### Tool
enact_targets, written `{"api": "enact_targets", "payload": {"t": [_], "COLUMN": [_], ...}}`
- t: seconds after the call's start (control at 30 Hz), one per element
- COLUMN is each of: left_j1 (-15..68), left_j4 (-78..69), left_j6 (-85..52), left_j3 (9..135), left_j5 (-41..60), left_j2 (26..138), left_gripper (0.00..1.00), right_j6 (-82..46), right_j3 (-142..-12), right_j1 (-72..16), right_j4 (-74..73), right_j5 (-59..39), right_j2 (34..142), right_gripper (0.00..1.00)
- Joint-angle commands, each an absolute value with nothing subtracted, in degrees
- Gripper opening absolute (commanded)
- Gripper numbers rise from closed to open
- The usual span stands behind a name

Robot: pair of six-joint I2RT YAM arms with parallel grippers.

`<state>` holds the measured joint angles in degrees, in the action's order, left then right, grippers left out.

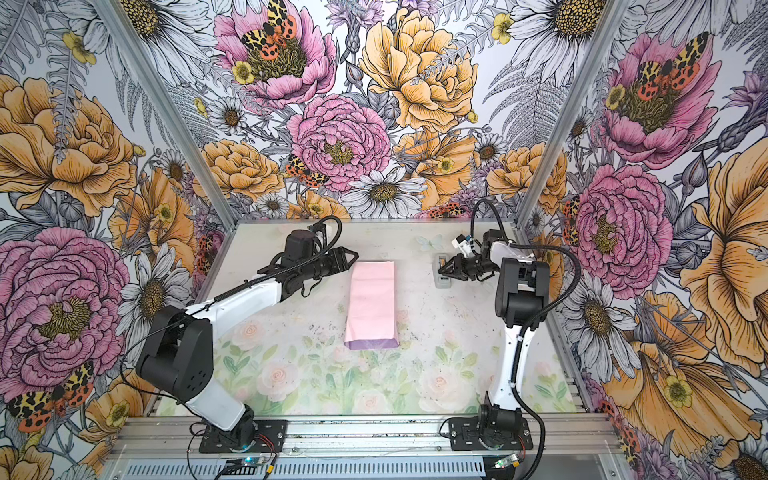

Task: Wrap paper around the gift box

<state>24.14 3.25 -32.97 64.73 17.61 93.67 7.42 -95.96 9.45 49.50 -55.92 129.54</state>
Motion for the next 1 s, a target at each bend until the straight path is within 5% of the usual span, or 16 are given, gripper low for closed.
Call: {"api": "enact_targets", "payload": {"t": [0.0,0.23,0.57,0.97], "left_j1": [24.7,24.7,24.9,25.0], "left_j4": [1.0,0.6,0.3,0.9], "left_j6": [-31.9,-31.9,-32.1,-31.7], "left_j3": [64.9,64.6,64.5,64.3], "left_j5": [17.1,17.1,16.9,16.5], "left_j2": [93.2,93.0,92.8,91.7], "left_gripper": [0.62,0.62,0.62,0.62], "right_j6": [9.1,8.9,6.5,0.1], "right_j3": [-97.0,-97.8,-98.1,-92.8], "right_j1": [9.4,10.2,10.3,10.8], "right_j4": [51.7,52.2,52.0,51.7], "right_j5": [-56.0,-57.7,-60.1,-58.8], "right_j2": [132.5,133.2,128.7,118.7], "right_gripper": [0.25,0.21,0.0,0.0]}}
